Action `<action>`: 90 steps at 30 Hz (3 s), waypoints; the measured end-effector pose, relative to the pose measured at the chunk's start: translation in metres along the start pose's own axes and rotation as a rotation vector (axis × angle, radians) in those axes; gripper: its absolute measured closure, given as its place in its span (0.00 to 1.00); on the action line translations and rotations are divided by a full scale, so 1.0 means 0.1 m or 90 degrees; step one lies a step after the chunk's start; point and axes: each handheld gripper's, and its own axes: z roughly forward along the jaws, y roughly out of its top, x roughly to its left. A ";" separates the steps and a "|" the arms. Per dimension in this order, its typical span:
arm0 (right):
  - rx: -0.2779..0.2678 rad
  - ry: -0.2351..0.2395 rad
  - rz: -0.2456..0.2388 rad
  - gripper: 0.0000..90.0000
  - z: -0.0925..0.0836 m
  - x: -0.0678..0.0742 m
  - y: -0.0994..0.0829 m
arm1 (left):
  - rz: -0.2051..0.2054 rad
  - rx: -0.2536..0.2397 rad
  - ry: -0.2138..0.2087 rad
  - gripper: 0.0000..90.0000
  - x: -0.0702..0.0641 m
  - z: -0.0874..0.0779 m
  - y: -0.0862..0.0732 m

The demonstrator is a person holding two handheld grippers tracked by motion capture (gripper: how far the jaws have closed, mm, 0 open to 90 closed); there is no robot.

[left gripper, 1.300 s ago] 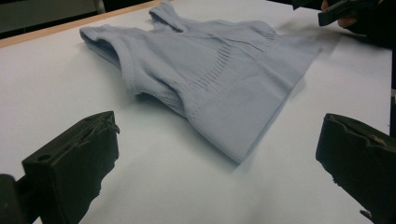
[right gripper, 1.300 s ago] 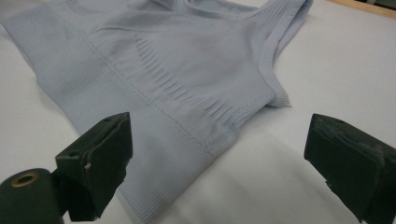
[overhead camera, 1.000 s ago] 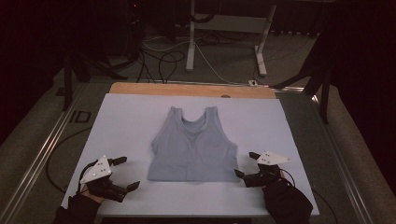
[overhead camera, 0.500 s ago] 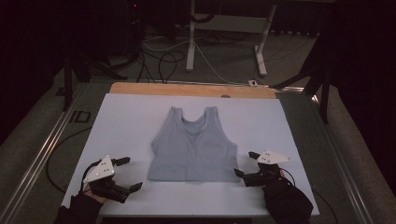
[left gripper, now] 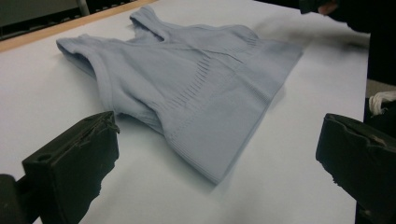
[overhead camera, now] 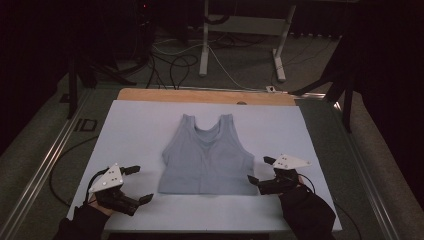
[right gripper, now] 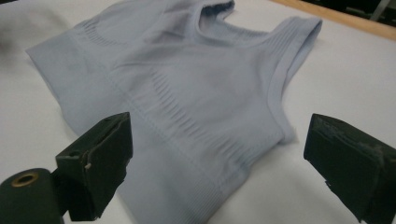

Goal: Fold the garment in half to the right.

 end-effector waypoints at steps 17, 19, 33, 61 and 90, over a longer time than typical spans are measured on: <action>-0.028 0.007 -0.050 0.09 0.19 -0.05 0.58 | 0.008 0.018 0.003 0.00 0.01 0.04 0.24; -0.033 0.010 -0.052 0.09 0.23 -0.05 0.66 | 0.005 0.019 0.005 0.00 0.02 0.05 0.27; -0.039 0.045 -0.081 0.09 0.65 -0.05 1.05 | 0.006 0.035 0.030 0.00 -0.03 0.13 0.42; -0.032 0.104 -0.093 0.09 1.44 0.07 1.39 | -0.038 0.087 0.117 0.00 -0.19 0.50 0.36; 0.004 0.131 -0.103 0.09 1.91 0.20 1.45 | -0.076 0.213 0.077 0.10 -0.05 0.78 0.07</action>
